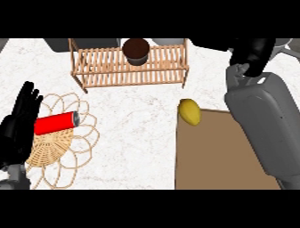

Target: Pick the cupcake from the tray and place it in the tiered shelf

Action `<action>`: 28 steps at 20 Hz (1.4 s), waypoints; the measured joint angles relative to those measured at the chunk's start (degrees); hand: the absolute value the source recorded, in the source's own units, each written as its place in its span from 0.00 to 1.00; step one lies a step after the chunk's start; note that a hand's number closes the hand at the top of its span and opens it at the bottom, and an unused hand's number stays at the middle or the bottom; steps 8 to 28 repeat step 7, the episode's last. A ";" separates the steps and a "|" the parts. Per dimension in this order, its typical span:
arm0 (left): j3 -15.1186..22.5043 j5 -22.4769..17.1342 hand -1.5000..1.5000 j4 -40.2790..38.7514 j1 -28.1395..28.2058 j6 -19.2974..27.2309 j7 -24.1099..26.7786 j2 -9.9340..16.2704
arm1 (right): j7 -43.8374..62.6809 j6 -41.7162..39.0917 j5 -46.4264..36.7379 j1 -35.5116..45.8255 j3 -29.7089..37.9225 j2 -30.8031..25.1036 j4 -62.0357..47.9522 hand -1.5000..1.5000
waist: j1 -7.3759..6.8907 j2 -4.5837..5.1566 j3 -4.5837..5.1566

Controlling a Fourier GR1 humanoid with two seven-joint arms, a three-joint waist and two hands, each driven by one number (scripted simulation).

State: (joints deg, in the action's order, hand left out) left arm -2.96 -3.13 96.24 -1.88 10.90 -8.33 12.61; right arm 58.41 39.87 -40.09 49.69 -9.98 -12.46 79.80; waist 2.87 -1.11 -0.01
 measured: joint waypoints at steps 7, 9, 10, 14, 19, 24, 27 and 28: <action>0.78 0.86 0.50 1.49 -0.07 0.30 -1.21 -0.79 | 2.52 -6.58 2.57 -15.93 1.01 -6.53 24.87 0.00 | -1.01 0.46 0.00; 0.78 0.86 0.50 1.49 -0.07 0.30 -1.21 -0.79 | 2.52 -6.58 2.57 -15.93 1.01 -6.53 24.87 0.00 | -1.01 0.46 0.00; 0.78 0.86 0.50 1.49 -0.07 0.30 -1.21 -0.79 | 2.52 -6.58 2.57 -15.93 1.01 -6.53 24.87 0.00 | -1.01 0.46 0.00; 0.78 0.86 0.50 1.49 -0.07 0.30 -1.21 -0.79 | 2.52 -6.58 2.57 -15.93 1.01 -6.53 24.87 0.00 | -1.01 0.46 0.00; 0.78 0.86 0.50 1.49 -0.07 0.30 -1.21 -0.79 | 2.52 -6.58 2.57 -15.93 1.01 -6.53 24.87 0.00 | -1.01 0.46 0.00; 0.78 0.86 0.50 1.49 -0.07 0.30 -1.21 -0.79 | 2.52 -6.58 2.57 -15.93 1.01 -6.53 24.87 0.00 | -1.01 0.46 0.00; 0.78 0.86 0.50 1.49 -0.07 0.30 -1.21 -0.79 | 2.52 -6.58 2.57 -15.93 1.01 -6.53 24.87 0.00 | -1.01 0.46 0.00; 0.78 0.86 0.50 1.49 -0.07 0.30 -1.21 -0.79 | 2.52 -6.58 2.57 -15.93 1.01 -6.53 24.87 0.00 | -1.01 0.46 0.00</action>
